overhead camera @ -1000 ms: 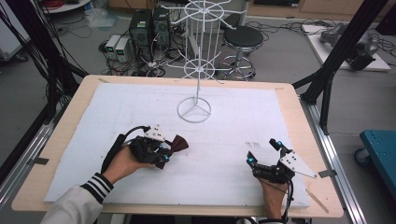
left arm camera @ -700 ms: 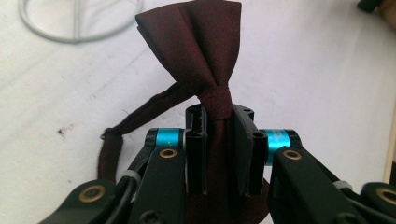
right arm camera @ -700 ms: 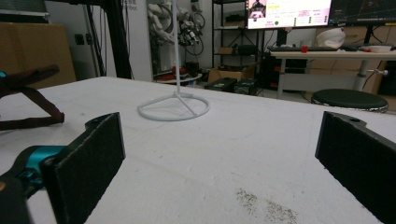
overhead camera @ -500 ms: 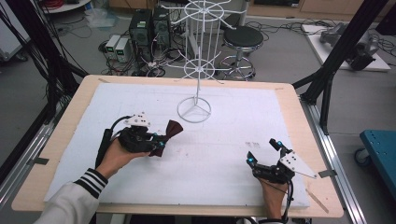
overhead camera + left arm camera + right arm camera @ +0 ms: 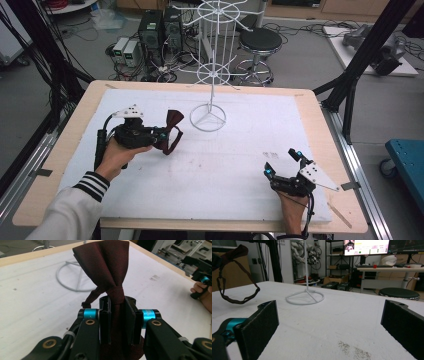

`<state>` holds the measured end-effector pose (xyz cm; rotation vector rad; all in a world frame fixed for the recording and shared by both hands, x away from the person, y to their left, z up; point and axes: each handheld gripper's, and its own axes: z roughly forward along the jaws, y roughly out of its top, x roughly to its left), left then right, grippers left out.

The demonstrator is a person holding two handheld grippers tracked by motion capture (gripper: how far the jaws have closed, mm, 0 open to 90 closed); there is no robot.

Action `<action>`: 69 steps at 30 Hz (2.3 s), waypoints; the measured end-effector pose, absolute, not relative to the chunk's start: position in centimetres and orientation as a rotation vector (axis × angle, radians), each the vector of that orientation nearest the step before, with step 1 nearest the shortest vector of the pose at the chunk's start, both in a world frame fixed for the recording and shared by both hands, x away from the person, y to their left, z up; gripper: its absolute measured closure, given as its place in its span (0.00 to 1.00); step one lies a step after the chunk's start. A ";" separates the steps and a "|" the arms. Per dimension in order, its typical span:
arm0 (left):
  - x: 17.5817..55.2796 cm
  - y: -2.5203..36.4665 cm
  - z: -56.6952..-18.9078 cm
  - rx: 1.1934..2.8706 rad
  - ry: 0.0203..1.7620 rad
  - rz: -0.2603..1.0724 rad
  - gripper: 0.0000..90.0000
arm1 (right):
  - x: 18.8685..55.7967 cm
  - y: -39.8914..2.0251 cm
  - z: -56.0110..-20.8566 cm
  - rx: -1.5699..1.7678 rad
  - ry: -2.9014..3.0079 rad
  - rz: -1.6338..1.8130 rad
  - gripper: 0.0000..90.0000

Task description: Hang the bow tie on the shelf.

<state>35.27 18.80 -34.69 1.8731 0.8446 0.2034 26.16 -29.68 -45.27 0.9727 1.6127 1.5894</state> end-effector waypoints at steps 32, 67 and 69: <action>39.7 18.9 -28.7 1.730 0.892 0.349 0.84 | 26.2 -29.7 -45.3 0.973 1.612 1.588 0.01; 41.1 14.2 -25.8 1.767 0.860 0.420 0.84 | 26.1 -29.8 -45.3 0.977 1.604 1.601 0.01; 41.1 14.0 -25.7 1.768 0.858 0.416 0.84 | 26.1 -29.8 -45.3 0.982 1.603 1.602 0.01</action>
